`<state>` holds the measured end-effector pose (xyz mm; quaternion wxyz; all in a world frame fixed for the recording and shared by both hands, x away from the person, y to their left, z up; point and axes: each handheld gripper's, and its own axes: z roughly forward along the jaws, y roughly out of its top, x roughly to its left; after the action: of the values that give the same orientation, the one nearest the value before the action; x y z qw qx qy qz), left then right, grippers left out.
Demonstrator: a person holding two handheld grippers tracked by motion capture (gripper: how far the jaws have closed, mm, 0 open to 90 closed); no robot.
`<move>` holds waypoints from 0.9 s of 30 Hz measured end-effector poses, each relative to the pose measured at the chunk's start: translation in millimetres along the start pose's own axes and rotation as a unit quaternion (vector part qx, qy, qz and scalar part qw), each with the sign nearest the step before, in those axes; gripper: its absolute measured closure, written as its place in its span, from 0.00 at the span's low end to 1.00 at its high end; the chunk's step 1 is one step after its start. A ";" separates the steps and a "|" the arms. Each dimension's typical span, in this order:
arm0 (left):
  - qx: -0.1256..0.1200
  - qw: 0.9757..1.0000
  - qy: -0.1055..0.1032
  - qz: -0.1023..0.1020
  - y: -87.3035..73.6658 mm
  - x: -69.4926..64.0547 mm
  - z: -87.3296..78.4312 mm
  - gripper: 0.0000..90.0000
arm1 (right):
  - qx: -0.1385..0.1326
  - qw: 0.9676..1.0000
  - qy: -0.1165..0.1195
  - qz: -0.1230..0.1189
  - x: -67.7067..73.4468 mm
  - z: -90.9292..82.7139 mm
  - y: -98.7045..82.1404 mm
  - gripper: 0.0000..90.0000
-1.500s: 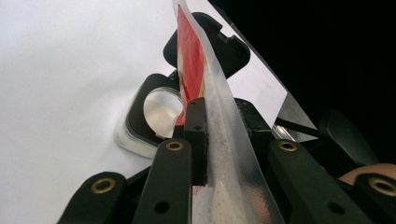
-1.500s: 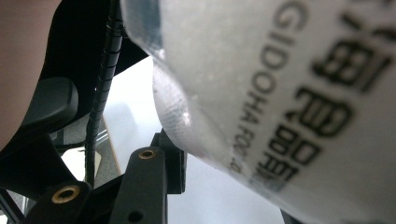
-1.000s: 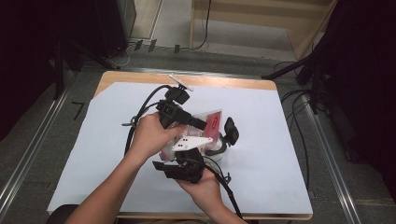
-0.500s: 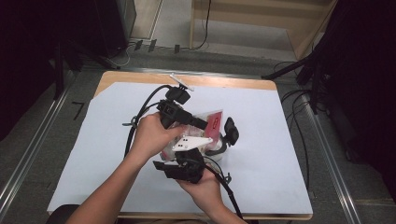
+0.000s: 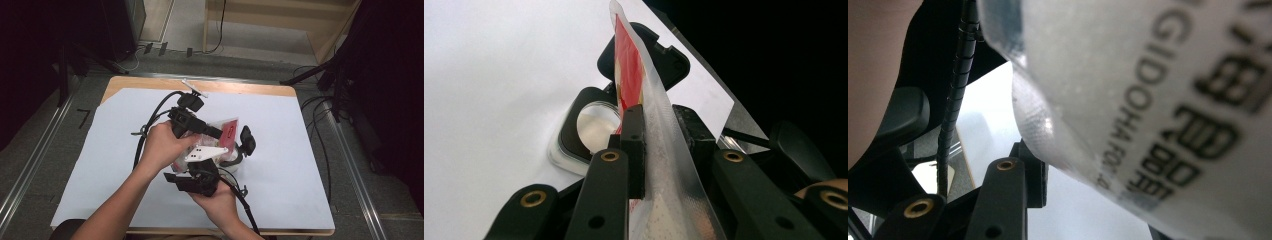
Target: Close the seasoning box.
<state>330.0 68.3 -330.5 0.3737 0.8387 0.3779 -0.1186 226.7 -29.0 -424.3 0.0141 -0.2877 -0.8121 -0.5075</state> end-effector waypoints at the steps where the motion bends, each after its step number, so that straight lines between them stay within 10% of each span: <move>1: 0.001 1.000 0.000 0.000 0.0 -0.1 -0.3 0.86 | 0.000 1.000 0.000 0.000 0.1 0.1 0.0 0.71; 27: -0.003 1.000 0.010 0.008 -0.8 -4.2 -4.3 0.85 | -0.008 1.000 0.003 -0.004 1.9 1.5 1.3 0.71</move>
<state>326.2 69.4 -325.9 0.3732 0.8419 0.3751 -0.1060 226.1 -26.5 -423.3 0.0124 -0.2826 -0.8091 -0.5152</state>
